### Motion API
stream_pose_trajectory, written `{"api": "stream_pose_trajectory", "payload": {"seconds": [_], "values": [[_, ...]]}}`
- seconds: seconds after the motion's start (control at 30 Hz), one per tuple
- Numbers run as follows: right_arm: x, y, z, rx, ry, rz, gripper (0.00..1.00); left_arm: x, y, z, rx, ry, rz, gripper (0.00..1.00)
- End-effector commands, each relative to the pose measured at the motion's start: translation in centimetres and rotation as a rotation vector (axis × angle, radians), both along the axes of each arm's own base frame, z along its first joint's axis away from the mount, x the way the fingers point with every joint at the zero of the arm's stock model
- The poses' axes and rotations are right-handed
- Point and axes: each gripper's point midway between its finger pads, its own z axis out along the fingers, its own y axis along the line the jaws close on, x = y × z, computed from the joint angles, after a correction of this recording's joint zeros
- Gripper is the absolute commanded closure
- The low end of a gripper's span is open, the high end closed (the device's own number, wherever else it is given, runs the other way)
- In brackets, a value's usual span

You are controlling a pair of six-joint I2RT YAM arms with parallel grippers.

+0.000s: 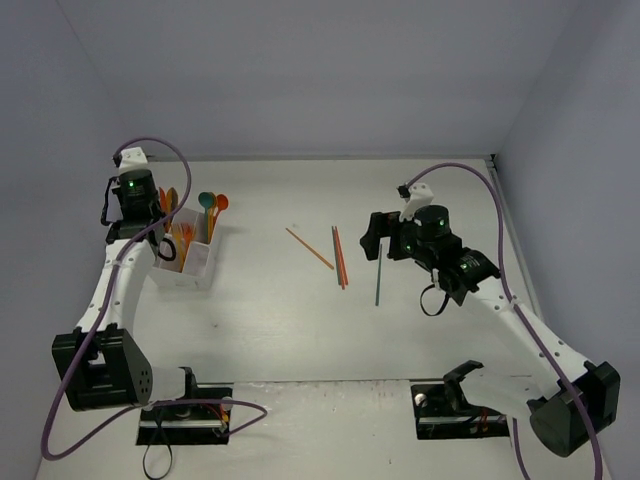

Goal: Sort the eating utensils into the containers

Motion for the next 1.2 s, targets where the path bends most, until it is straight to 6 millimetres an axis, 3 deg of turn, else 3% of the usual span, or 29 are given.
{"api": "stream_pose_trajectory", "payload": {"seconds": [0.0, 0.2, 0.37, 0.53, 0.7, 0.77, 0.9, 1.03, 1.17], "values": [[0.9, -1.8, -2.0, -0.046, 0.056, -0.117, 0.07, 0.5, 1.1, 0.9, 0.002, -0.086, 0.048, 0.96], [0.7, -2.6, -6.9, -0.076, 0.220, -0.213, 0.18, -0.8, 0.9, -1.3, -0.018, -0.048, 0.058, 0.93], [0.1, -3.1, -10.8, -0.112, 0.344, -0.277, 0.21, -1.7, 0.6, -1.4, -0.028, -0.044, 0.046, 0.90], [-0.3, -3.6, -13.8, -0.150, 0.430, -0.331, 0.21, -2.2, 0.2, -0.5, -0.032, -0.051, 0.025, 0.72], [-0.6, -3.8, -15.6, -0.168, 0.482, -0.359, 0.20, -3.1, -1.0, 1.9, -0.075, -0.073, -0.014, 0.57], [-0.6, -3.8, -16.3, -0.181, 0.499, -0.370, 0.20, -3.9, -1.9, 3.9, -0.111, -0.099, -0.046, 0.47], [-0.8, -4.1, -17.7, -0.207, 0.535, -0.389, 0.21, -4.8, -4.6, 6.9, -0.190, -0.147, -0.124, 0.37], [-1.0, -4.3, -18.9, -0.236, 0.559, -0.398, 0.24, -5.6, -9.8, 9.1, -0.258, -0.138, -0.294, 0.34], [-0.9, -4.4, -19.8, -0.260, 0.577, -0.412, 0.35, -6.7, -14.0, 10.5, -0.328, -0.155, -0.421, 0.33]]}}
